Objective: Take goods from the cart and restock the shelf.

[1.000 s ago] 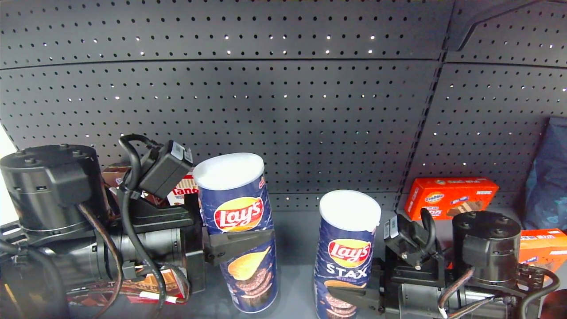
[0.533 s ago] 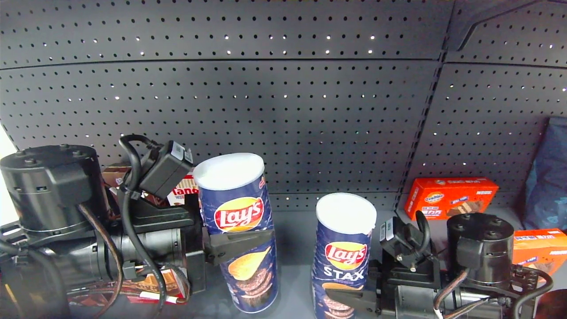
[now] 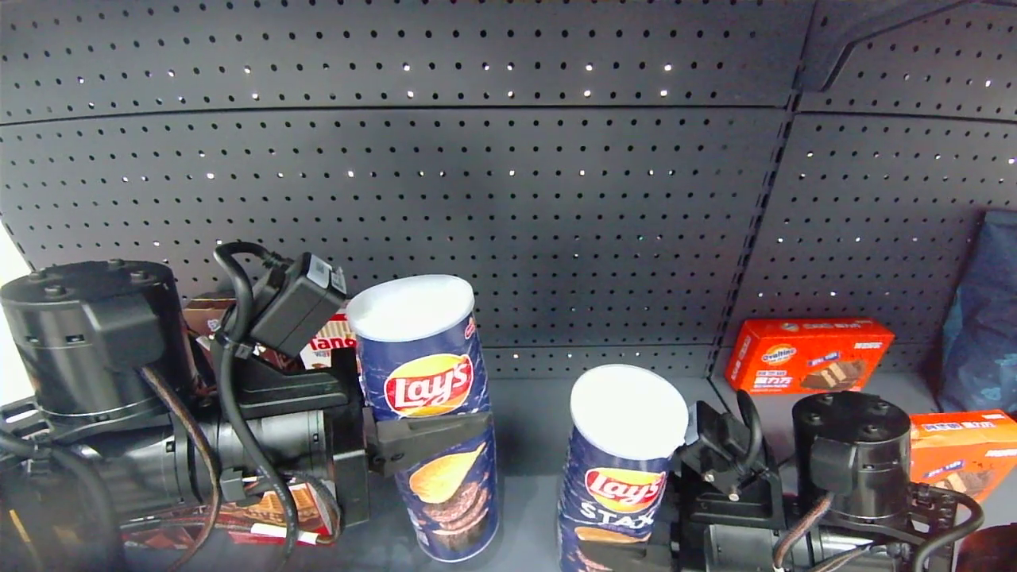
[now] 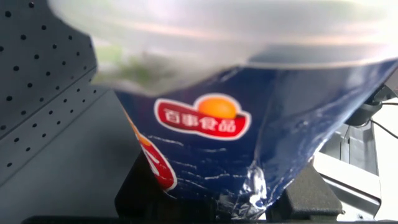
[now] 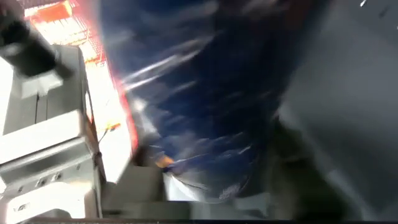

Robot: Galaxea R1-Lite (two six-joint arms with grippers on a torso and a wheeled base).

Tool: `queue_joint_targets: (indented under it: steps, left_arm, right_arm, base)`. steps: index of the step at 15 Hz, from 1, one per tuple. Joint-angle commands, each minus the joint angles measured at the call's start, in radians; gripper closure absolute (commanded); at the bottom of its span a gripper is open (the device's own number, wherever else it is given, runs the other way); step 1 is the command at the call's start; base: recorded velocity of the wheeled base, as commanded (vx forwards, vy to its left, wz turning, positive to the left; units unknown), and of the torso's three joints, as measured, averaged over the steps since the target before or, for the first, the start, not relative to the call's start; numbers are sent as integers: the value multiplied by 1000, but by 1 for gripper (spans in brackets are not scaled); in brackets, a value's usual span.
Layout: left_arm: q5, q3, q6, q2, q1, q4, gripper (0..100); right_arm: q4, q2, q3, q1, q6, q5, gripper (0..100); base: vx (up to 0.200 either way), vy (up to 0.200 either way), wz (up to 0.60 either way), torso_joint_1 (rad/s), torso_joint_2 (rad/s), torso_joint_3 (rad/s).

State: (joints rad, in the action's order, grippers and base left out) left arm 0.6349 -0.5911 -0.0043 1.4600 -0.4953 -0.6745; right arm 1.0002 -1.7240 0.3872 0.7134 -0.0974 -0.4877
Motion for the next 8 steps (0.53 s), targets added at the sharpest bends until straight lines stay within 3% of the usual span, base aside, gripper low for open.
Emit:
queue_joint_targets:
  steps: [1,8]
  left_arm:
    - [0,0,0,0,0,0,100]
    - [0,14,0,-3,1,0,100]
  right_arm:
    - [9,3,-16,0,-1,0,0]
    - [21,112,-99,-2,-2,0,0]
  base:
    - [0,0,0,0,0,0]
    - [0,0,0,0,0,0]
